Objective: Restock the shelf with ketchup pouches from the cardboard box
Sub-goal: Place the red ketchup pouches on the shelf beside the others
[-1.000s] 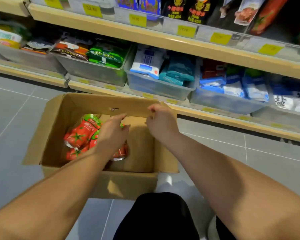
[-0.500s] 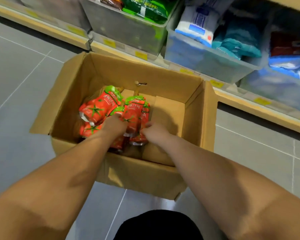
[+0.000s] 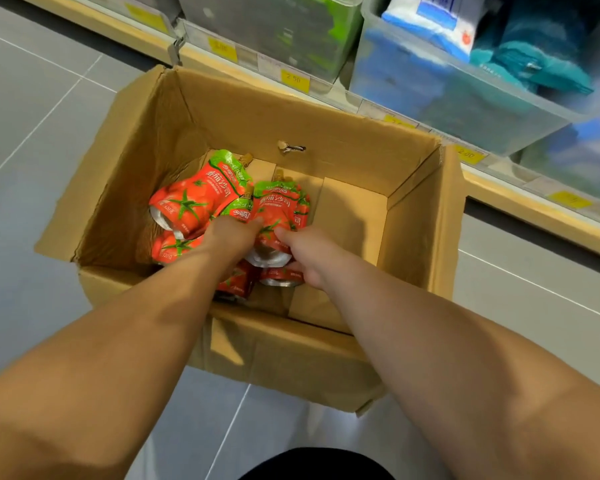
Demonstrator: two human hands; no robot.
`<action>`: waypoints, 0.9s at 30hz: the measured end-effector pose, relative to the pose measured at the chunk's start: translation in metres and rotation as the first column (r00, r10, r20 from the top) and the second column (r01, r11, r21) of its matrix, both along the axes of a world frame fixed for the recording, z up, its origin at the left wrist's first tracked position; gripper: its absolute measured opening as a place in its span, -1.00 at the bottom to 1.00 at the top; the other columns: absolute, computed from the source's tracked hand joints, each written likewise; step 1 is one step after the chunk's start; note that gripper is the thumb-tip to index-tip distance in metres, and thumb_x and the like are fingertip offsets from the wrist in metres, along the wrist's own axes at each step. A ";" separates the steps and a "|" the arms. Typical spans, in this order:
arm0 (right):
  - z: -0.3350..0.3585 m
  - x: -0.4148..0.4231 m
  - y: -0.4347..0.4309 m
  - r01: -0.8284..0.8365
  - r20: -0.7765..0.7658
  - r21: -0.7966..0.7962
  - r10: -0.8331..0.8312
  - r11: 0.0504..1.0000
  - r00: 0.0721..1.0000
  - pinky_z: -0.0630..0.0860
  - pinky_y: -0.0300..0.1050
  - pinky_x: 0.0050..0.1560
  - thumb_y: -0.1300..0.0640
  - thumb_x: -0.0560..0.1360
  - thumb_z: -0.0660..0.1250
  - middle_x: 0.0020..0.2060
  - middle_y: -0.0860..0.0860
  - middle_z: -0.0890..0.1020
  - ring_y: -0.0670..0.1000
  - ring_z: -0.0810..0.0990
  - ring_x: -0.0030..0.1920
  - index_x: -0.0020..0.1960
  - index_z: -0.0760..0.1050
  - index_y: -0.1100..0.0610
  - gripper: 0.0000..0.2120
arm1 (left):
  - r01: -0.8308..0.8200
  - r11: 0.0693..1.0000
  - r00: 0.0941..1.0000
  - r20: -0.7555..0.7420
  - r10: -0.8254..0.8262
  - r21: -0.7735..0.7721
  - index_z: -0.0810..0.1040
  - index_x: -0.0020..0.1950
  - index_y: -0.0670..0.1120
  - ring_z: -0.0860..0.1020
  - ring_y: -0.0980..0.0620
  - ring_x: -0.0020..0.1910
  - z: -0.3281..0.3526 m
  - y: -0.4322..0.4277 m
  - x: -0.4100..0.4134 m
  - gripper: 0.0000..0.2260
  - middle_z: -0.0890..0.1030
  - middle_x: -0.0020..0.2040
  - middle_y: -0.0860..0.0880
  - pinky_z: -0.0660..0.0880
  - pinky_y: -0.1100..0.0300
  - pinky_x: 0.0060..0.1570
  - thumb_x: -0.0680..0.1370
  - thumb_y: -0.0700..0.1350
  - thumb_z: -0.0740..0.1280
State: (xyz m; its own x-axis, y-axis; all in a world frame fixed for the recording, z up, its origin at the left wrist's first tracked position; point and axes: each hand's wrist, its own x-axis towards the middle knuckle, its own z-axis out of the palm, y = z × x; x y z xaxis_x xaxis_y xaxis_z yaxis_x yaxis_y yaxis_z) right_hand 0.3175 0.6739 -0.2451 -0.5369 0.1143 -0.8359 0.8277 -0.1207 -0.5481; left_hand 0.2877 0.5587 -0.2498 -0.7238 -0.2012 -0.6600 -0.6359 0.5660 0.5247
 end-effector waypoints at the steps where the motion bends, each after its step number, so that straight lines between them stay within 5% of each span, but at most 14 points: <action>1: 0.001 0.000 0.004 -0.010 -0.003 -0.004 0.010 1.000 1.000 0.51 0.15 0.17 0.11 0.49 0.37 0.15 0.17 0.58 0.18 0.58 0.11 0.26 0.39 0.22 -0.60 | -0.043 0.995 0.999 0.033 0.040 0.092 0.52 0.21 -0.24 0.55 -0.16 0.11 0.000 0.002 -0.001 -0.51 0.60 0.14 -0.16 0.47 -0.01 0.18 0.48 0.11 0.35; 4: 0.007 0.002 0.018 -0.062 0.001 -0.037 0.062 0.997 0.998 0.53 0.03 0.07 0.16 0.51 0.33 0.11 0.12 0.58 0.12 0.58 0.06 0.27 0.36 0.19 -0.63 | -0.163 0.932 0.980 0.160 0.116 0.324 0.51 0.23 -0.21 0.59 -0.10 0.06 0.006 0.008 0.004 -0.59 0.61 0.13 -0.12 0.51 0.01 0.13 0.48 -0.01 0.40; 8: 0.023 0.011 0.034 -0.077 -0.026 0.037 0.078 0.996 0.997 0.52 0.03 0.09 0.28 0.47 0.35 0.22 0.12 0.51 0.15 0.52 0.17 0.38 0.29 0.11 -0.48 | -0.172 0.900 0.977 0.183 0.105 0.400 0.53 0.02 -0.15 0.57 -0.01 -0.26 0.022 0.017 0.014 -0.83 0.61 -0.11 -0.09 0.51 0.16 -0.33 0.47 -0.17 0.41; 10: 0.036 0.016 0.041 -0.017 -0.080 0.080 0.023 0.997 0.997 0.54 0.04 0.08 0.35 0.42 0.38 0.21 0.12 0.52 0.15 0.53 0.15 0.34 0.33 0.09 -0.45 | -0.169 0.883 0.983 0.140 0.119 0.437 0.47 0.07 -0.11 0.57 0.03 -0.26 0.035 0.022 0.017 -0.75 0.59 -0.11 -0.05 0.50 0.21 -0.41 0.44 -0.20 0.44; 15: 0.083 0.030 0.065 0.037 -0.184 0.157 -0.008 0.987 0.983 0.56 0.03 0.09 0.36 0.36 0.44 0.15 0.08 0.54 0.07 0.55 0.10 0.31 0.37 0.10 -0.42 | -0.034 0.855 0.998 -0.025 0.055 0.517 0.42 0.18 -0.10 0.59 -0.02 -0.19 0.080 0.040 0.023 -0.60 0.60 0.01 -0.11 0.50 0.18 -0.33 0.41 -0.27 0.46; 19: 0.129 0.041 0.092 0.030 -0.293 0.257 0.048 0.966 0.955 0.53 -0.11 -0.01 0.38 0.37 0.40 0.06 0.10 0.63 0.05 0.59 -0.01 0.14 0.55 0.18 -0.64 | 0.146 0.859 0.975 -0.217 -0.042 0.490 0.47 0.11 -0.06 0.57 -0.06 -0.12 0.125 0.068 0.029 -0.65 0.59 -0.01 -0.13 0.55 0.09 -0.16 0.40 -0.28 0.46; 24: 0.187 0.056 0.139 0.168 -0.465 0.390 0.036 0.905 0.885 0.53 0.07 0.14 0.39 0.27 0.43 -0.05 0.09 0.67 0.11 0.62 0.02 0.05 0.60 0.13 -0.62 | 0.317 0.795 0.906 -0.413 -0.093 0.517 0.44 0.12 -0.11 0.55 0.13 -0.23 0.185 0.122 0.038 -0.68 0.58 -0.16 -0.07 0.53 0.19 -0.12 0.43 -0.31 0.42; 27: 0.221 0.069 0.172 0.264 -0.518 0.511 0.048 0.818 0.854 0.55 -0.05 0.04 0.31 0.30 0.46 -0.06 0.05 0.67 0.02 0.60 -0.08 0.11 0.59 0.14 -0.62 | 0.413 0.749 0.860 -0.493 -0.133 0.518 0.42 0.11 -0.09 0.57 0.22 -0.28 0.220 0.161 0.041 -0.70 0.61 -0.16 -0.01 0.54 0.30 -0.23 0.46 -0.30 0.39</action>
State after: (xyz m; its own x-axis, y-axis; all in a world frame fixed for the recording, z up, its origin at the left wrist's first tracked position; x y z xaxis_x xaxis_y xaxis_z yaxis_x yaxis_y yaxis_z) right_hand 0.3866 0.8462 -0.0238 -0.8030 0.5470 -0.2365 0.4292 0.2555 -0.8663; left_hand 0.3285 0.7200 -0.0301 -0.9039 0.3734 -0.2086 -0.1551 0.1683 0.9734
